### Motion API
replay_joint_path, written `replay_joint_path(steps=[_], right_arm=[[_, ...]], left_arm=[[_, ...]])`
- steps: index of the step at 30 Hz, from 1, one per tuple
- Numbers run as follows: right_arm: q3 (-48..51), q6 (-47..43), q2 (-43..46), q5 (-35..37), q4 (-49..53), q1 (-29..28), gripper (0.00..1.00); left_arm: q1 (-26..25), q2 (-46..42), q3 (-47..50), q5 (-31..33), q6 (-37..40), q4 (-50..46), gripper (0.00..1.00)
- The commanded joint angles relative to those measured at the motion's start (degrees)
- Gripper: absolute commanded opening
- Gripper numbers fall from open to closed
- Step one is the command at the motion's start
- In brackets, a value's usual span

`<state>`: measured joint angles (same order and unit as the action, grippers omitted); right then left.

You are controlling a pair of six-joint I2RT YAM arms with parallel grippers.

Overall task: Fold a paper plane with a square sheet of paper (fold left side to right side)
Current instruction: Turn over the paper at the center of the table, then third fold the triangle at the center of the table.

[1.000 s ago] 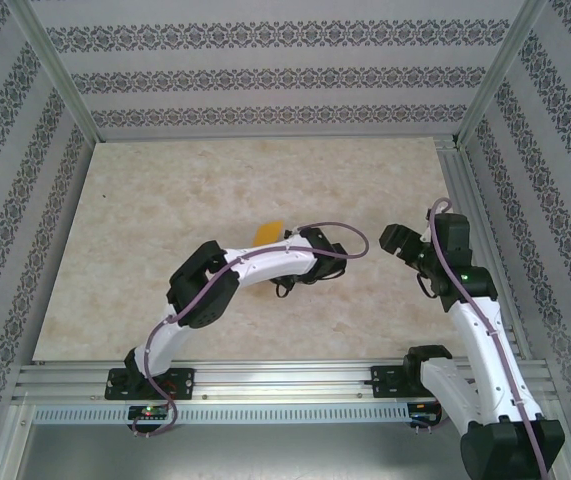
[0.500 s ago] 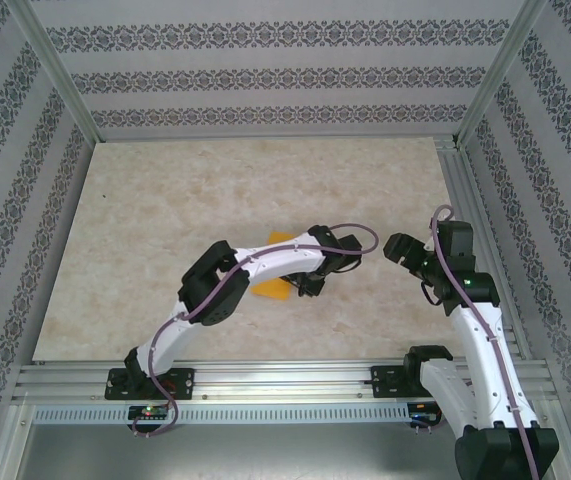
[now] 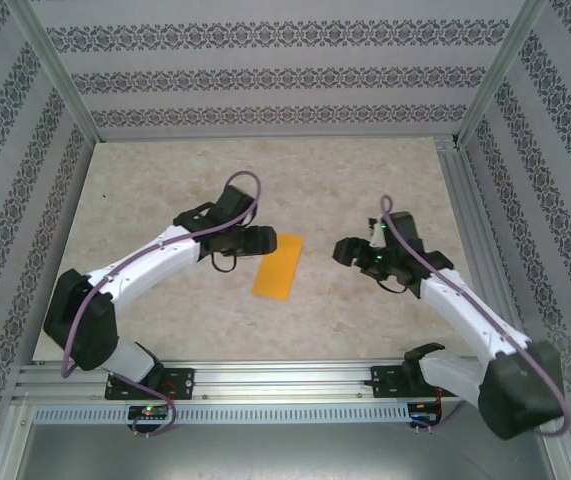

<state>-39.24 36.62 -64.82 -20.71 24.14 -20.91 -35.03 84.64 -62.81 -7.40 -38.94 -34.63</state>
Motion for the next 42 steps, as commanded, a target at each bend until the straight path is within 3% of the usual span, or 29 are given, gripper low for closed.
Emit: replay_joint_path(steps=[1,6,14,18,26,42], right_arm=[[-3.6,5.0,-7.1,2.3,-11.6,-7.0,0.74],[-13.3,4.7,-22.7,3.2,-12.6,-14.5,0.69],[-20.5,5.2,-35.9,4.8,-12.2,-16.2,0.54],[-21.7,4.5,-39.2,5.5,-10.9,-16.1,0.48],[-22.2,2.5,-40.5,8.4,-8.1,-15.7,0.46],[-21.0,-0.8,-42.5,7.8,-6.7,-13.2,0.39]], left_arm=[[3.2,-4.2,8.6,-7.3,-6.1,13.4,0.79],[7.7,-9.8,17.7,-11.0,-9.7,20.4,0.89],[9.3,-13.0,21.5,-12.5,-7.9,19.3,0.98],[9.5,-11.8,22.3,-14.0,-7.9,20.8,0.98],[9.5,-6.2,20.8,-17.2,-7.4,23.4,0.97],[9.4,5.8,14.8,-20.5,-6.3,24.7,0.81]])
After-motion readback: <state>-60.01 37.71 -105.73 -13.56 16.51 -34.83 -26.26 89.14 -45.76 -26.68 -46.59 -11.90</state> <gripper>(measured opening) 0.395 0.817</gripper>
